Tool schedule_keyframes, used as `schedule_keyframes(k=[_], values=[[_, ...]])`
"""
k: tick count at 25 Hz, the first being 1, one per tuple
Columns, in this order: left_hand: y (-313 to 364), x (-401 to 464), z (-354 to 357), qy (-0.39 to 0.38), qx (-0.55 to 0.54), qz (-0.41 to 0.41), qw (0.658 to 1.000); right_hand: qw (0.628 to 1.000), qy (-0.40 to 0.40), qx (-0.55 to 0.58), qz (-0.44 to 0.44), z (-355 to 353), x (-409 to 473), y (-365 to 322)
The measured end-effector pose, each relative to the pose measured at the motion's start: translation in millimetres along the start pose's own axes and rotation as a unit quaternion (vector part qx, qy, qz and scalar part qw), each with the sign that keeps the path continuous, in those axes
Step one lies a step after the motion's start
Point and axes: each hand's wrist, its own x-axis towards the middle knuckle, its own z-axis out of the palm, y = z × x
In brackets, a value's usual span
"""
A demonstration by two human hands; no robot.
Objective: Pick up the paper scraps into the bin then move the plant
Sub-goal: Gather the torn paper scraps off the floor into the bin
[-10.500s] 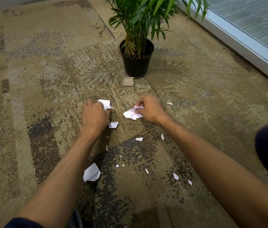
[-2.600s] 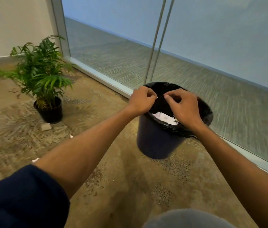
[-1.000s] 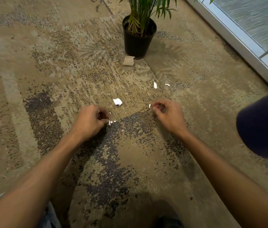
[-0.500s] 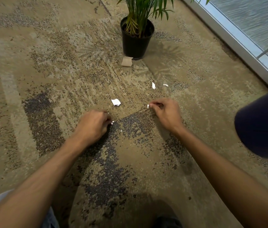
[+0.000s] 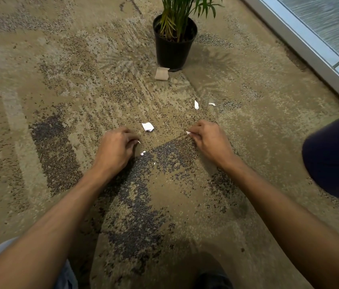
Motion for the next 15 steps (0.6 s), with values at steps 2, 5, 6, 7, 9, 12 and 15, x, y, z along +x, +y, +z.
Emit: schedule_keyframes(k=[2,5,6,7,9,12,15], values=[[0.3,-0.5,0.6,-0.008,0.021,0.031,0.999,0.998,-0.001,-0.054,-0.025,-1.7,0.4,-0.1],[2.4,-1.2,2.1,-0.02,0.054,0.05,0.997,0.996,-0.007,-0.089,-0.026,-2.5,2.6,-3.1],[3.3,-1.0,2.8,-0.024,0.061,0.051,0.997,0.998,-0.002,-0.067,-0.015,-1.9,3.9,-5.7],[3.7,-0.3,3.2,-0.028,0.06,0.05,0.997,1.0,0.008,-0.021,0.0,-0.8,5.8,-10.4],[3.6,0.3,2.1,-0.031,0.036,0.037,0.998,0.995,0.019,0.094,0.019,3.2,12.5,-26.6],[2.7,-6.7,0.0,-0.037,0.017,0.028,0.999,0.988,0.003,0.151,-0.022,13.7,26.8,-56.7],[2.5,-15.7,0.5,-0.068,0.012,0.045,0.997,0.987,0.005,0.15,-0.05,25.0,36.7,-77.0]])
